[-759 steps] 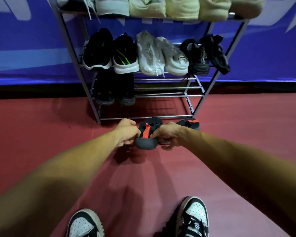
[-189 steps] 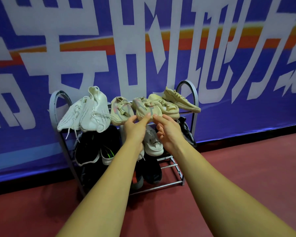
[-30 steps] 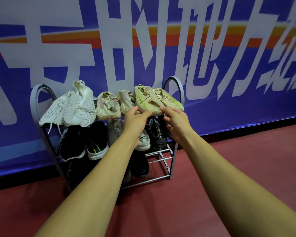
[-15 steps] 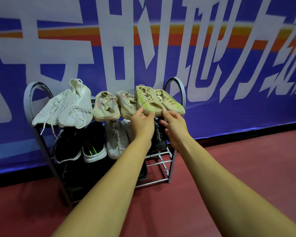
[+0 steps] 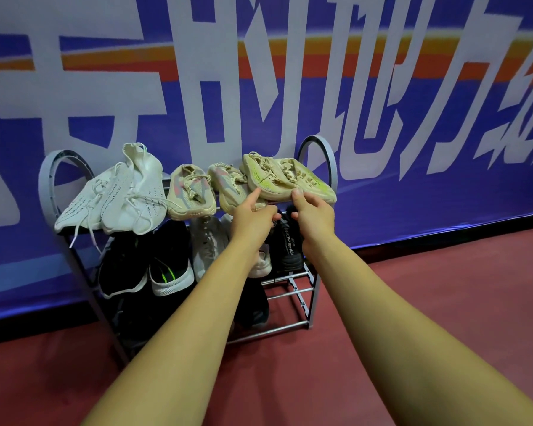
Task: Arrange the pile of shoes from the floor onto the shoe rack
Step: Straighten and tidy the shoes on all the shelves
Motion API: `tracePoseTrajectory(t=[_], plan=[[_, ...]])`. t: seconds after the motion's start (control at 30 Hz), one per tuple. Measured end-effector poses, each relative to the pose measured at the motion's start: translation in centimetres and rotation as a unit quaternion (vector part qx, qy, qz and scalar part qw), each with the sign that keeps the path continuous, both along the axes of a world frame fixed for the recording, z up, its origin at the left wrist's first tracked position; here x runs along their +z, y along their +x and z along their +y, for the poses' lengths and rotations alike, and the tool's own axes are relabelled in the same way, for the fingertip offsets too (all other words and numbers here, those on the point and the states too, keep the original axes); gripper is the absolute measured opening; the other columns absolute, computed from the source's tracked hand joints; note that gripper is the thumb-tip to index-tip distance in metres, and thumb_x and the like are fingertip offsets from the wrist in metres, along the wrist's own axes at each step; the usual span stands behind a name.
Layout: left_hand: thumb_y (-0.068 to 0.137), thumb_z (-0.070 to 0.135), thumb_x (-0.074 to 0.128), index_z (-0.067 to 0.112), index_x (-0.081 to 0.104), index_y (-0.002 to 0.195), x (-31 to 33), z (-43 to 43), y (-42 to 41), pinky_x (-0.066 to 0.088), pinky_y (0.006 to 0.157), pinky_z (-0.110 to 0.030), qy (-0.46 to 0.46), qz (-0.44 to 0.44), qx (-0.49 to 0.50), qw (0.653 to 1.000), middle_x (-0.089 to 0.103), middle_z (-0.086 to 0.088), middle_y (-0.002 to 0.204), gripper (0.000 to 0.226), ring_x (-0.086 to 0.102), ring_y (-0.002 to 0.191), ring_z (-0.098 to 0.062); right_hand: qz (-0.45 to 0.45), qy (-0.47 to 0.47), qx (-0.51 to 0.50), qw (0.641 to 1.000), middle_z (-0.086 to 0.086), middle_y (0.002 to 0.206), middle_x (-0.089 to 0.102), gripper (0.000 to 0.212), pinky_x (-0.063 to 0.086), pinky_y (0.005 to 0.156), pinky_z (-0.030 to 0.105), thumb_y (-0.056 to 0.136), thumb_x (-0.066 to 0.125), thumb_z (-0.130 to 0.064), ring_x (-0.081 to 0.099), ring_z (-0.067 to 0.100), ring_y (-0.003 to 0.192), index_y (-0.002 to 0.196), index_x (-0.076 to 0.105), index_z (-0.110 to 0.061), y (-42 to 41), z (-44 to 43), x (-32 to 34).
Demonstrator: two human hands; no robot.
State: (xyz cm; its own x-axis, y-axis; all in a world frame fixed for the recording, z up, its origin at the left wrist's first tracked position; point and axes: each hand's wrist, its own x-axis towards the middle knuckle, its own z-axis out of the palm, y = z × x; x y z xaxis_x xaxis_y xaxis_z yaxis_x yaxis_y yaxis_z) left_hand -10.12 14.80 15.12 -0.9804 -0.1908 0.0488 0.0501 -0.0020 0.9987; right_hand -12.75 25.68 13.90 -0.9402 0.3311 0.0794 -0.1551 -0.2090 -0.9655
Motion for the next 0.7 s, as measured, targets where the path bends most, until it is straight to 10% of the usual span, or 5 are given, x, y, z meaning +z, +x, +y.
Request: tracePoseTrajectory(t=[0.7], plan=[[0.093, 0.004, 0.054, 0.027, 0.055, 0.14, -0.4, -6.3, 4.3, 0.038, 0.041, -0.01, -0.052, -0.017, -0.012, 0.998, 0.069, -0.016, 0.117, 0.053, 0.059, 0.071, -0.011, -0.062, 0.142, 0.074, 0.985, 0.005, 0.097, 0.073, 0.013, 0.054, 0.095, 0.042, 0.089, 0.073, -0.029, 0.068, 0.024, 0.101, 0.09, 0.07, -0.017, 3.2, -3.1, -1.4]])
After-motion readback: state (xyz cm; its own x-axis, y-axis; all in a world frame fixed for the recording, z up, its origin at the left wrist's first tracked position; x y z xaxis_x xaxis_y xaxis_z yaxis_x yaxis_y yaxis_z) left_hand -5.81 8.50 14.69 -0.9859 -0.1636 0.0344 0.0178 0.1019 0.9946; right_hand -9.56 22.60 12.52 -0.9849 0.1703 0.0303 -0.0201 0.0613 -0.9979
